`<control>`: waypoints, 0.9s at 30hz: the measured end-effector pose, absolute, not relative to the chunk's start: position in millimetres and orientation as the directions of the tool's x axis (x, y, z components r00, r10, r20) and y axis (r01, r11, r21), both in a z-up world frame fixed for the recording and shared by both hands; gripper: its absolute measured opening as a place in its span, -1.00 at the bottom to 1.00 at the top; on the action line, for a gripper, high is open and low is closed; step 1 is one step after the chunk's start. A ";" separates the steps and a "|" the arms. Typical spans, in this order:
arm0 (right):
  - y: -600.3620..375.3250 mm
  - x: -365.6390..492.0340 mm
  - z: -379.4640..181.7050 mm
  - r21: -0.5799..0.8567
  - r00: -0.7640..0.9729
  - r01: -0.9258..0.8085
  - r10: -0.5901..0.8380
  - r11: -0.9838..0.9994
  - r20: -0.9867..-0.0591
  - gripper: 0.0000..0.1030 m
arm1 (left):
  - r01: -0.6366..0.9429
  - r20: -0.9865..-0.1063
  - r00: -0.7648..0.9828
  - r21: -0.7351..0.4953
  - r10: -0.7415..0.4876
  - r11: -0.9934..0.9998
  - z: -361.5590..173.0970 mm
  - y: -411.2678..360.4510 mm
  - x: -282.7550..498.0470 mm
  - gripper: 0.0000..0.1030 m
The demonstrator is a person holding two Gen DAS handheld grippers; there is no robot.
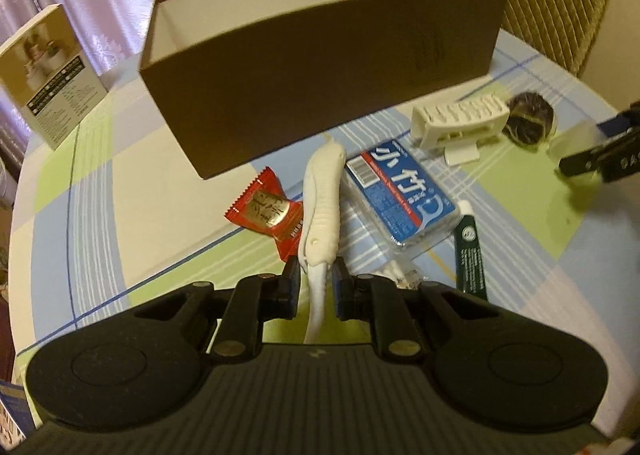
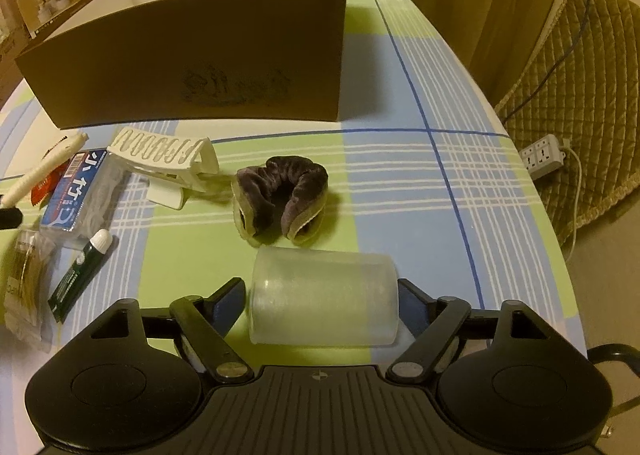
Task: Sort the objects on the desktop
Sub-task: 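Lift toothbrush with left tool while right tool carries plastic cup over brown box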
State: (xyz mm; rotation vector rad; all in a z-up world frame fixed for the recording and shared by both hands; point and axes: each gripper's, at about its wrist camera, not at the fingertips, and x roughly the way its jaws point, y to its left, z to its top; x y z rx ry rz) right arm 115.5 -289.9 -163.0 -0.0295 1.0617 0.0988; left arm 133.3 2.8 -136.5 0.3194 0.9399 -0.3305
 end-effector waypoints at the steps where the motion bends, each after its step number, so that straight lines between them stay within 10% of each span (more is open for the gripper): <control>1: -289.5 115.7 -163.4 0.019 0.486 -0.094 0.062 0.995 -0.872 0.51 | 0.404 -0.823 0.551 0.119 -0.137 0.907 -134.6 2.8 132.6 -0.76; 27: -279.4 96.4 -98.7 0.049 0.592 -0.154 0.132 0.987 -0.795 0.34 | 0.298 -0.755 0.631 0.019 -0.182 0.955 -75.5 14.5 112.3 -0.83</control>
